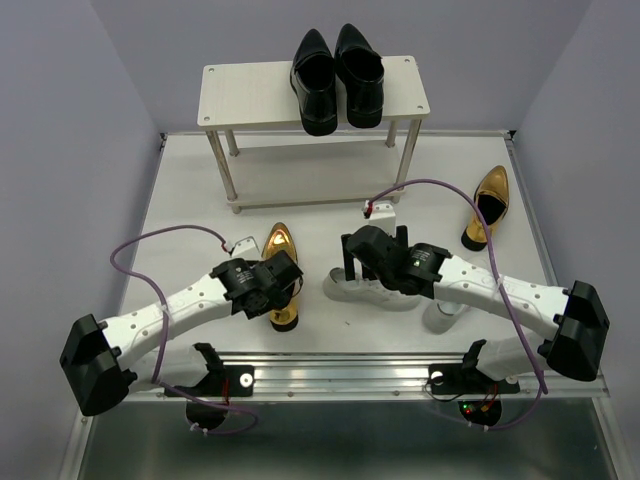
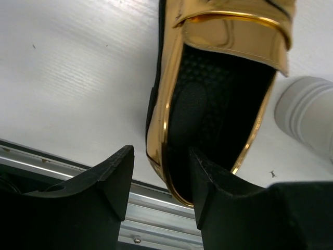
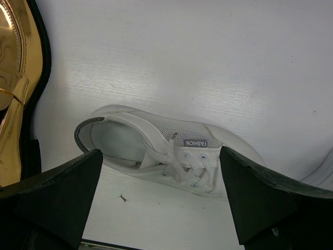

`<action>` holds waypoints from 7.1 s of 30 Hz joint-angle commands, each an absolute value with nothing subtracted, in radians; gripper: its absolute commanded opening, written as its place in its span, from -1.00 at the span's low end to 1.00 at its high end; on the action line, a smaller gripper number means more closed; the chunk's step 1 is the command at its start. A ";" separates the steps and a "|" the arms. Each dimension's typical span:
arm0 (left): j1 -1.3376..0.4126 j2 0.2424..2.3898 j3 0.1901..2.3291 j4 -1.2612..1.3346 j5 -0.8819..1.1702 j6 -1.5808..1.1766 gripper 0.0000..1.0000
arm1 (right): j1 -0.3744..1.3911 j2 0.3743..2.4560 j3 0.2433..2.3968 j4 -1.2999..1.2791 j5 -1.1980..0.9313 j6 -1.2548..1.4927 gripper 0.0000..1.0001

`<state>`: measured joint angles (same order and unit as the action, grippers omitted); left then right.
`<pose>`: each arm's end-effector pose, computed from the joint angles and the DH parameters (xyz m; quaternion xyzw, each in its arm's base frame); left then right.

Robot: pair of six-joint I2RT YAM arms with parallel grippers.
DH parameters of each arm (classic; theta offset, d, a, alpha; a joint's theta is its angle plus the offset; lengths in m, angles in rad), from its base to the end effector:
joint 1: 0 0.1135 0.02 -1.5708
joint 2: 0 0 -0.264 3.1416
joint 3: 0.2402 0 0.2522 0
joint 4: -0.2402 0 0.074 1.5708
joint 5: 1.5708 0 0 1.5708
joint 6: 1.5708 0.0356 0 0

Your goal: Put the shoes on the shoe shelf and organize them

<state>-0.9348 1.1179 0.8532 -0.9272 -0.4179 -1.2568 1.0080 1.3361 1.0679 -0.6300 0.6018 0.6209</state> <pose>0.1280 -0.1491 0.2457 -0.1926 0.9421 -0.0707 0.2654 0.1638 0.2219 0.2824 -0.0774 0.9035 0.0372 0.4198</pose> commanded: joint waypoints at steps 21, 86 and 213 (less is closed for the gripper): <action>-0.899 1.032 0.943 -0.966 -0.481 -1.315 -1.00 | 1.008 1.324 1.095 -0.624 0.624 0.621 1.00; -0.310 1.783 1.591 -0.471 -0.522 -0.532 -1.00 | 1.008 1.308 1.104 -0.664 0.630 0.629 1.00; -0.673 0.902 0.914 -0.431 -0.265 -0.624 0.12 | -0.118 1.184 1.037 -0.632 0.290 0.597 1.00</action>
<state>-0.6666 0.9314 0.9310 -0.4297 -0.2798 -0.6121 -0.0273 1.1740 0.9668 -0.7238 0.3702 0.6048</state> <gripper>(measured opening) 0.560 0.998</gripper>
